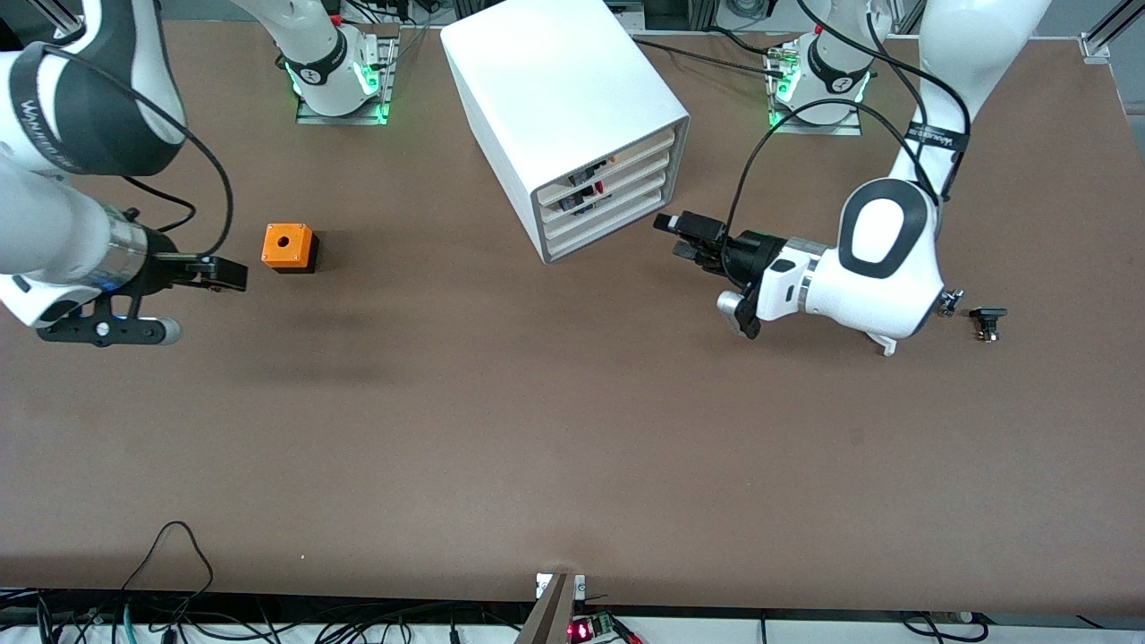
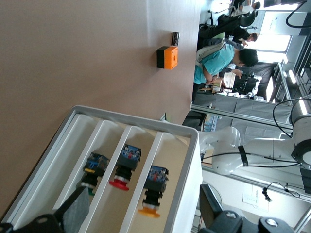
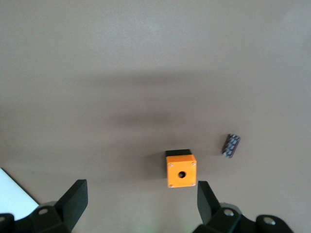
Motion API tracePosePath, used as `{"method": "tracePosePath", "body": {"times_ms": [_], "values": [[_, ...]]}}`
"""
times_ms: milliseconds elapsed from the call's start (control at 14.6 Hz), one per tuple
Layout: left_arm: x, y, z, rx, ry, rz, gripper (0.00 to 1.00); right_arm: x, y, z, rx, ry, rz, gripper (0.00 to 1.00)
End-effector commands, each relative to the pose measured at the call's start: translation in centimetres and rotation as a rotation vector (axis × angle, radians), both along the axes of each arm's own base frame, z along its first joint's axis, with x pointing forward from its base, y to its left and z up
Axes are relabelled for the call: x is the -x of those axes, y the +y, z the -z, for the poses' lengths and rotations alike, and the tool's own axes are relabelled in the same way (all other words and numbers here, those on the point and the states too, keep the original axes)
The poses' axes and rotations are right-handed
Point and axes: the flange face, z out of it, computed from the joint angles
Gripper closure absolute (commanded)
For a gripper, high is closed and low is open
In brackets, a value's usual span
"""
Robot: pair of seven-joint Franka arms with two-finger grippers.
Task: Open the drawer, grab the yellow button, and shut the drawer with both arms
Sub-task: 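Reach the left gripper to the drawer handle while the right gripper advances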
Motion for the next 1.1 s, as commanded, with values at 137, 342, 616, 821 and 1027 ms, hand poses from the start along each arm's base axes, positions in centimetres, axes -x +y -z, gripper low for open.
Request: {"method": "tracePosePath", "body": {"times_ms": [137,342,616,821,1027], "values": [[6.6,-1.8,1.2,0.010,-0.058,0.013,0.03,0.8,2.1,0.5,0.026,0.015,0.105,0.00],[9.5,-1.0,3.8,0.038,-0.100,0.069,0.10,0.8,1.9,0.4,0.027,0.015,0.116,0.00],[12.1,-1.4,3.9,0.029,-0.083,0.097,0.25,0.8,2.7,0.2,-0.004,0.013,0.135,0.00],[13.3,-2.9,4.1,0.034,-0.078,0.133,0.35,0.8,3.5,-0.1,-0.055,0.014,0.246,0.00],[14.4,-3.3,4.9,0.027,-0.068,0.148,0.37,1.2,5.8,-0.1,-0.035,0.007,0.307,0.00]]}}
